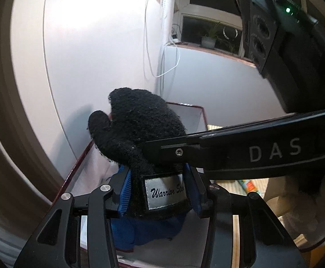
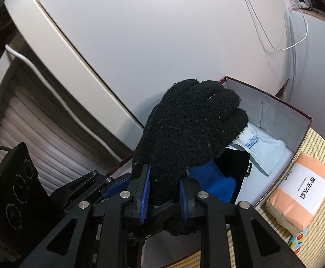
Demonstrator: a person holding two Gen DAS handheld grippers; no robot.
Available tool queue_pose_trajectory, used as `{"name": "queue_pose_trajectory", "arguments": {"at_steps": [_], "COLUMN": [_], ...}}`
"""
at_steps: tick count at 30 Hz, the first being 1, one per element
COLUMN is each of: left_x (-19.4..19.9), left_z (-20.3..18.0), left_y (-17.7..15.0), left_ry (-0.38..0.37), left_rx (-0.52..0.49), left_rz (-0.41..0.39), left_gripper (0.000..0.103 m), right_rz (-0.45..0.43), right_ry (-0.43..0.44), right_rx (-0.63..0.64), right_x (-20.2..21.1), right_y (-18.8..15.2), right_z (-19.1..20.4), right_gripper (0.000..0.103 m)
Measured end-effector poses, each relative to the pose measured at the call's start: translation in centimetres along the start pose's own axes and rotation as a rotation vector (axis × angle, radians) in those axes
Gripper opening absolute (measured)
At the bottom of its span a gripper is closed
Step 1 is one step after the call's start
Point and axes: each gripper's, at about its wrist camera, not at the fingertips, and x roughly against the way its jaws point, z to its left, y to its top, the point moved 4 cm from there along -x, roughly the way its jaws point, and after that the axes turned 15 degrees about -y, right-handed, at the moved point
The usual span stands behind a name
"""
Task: Organize soft objects
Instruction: 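Open both grippers to drop the black glove into the box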
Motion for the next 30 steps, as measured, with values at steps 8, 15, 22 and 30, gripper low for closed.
{"name": "queue_pose_trajectory", "arguments": {"at_steps": [8,15,22,30], "left_x": [-0.3,0.3,0.4,1.2], "left_z": [1.4,1.7,0.9,0.2], "left_y": [-1.1,-1.5,-0.9,-0.9], "left_ry": [0.057,0.057,0.043,0.022], "left_rx": [0.018,0.056,0.051,0.082], "left_rz": [0.025,0.017,0.006,-0.012], "left_gripper": [0.065,0.066,0.066,0.066], "right_rz": [-0.027,-0.038,-0.039,-0.058], "right_ry": [-0.094,-0.102,-0.119,-0.14], "right_rx": [0.022,-0.004,-0.014,-0.013], "right_x": [0.4,1.8,2.9,4.3], "right_y": [0.3,0.4,-0.1,0.4], "right_z": [-0.9,-2.5,-3.6,-5.1], "right_gripper": [0.053,0.054,0.054,0.057]}}
